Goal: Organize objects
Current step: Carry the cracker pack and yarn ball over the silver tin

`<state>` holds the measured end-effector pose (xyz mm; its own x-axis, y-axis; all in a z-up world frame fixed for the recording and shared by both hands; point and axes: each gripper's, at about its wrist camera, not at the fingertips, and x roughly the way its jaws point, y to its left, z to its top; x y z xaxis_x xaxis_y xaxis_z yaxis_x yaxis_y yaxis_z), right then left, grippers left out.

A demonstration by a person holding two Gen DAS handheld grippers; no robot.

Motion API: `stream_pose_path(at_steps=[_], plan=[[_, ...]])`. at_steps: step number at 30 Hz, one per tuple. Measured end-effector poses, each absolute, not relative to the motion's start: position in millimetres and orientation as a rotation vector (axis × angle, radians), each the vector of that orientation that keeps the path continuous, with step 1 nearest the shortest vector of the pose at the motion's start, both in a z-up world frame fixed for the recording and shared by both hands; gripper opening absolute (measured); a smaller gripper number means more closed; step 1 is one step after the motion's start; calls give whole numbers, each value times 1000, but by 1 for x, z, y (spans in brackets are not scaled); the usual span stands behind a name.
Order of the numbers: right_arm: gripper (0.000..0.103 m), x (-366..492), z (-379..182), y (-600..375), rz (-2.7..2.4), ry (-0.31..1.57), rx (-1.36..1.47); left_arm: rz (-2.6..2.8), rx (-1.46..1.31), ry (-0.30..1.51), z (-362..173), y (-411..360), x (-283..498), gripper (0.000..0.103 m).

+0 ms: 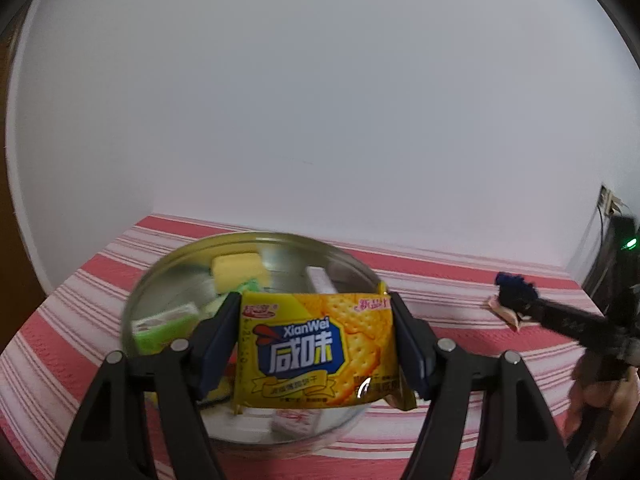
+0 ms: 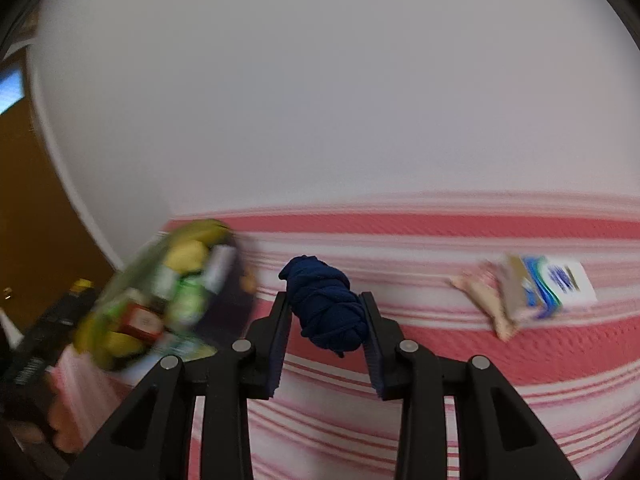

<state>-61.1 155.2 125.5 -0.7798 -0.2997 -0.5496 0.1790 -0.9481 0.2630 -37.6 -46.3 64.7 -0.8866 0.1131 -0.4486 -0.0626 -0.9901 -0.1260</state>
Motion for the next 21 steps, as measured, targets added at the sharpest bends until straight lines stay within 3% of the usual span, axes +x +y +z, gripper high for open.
stream_pose_path(at_steps=[8,21], plan=[[36,-51,178,88,-2657,-101,746,3046,-745,-238,63,-85,-38,71],[37,-86,197,4,-2598,49,736,3051,-812,-302,50,-108,-48,71]])
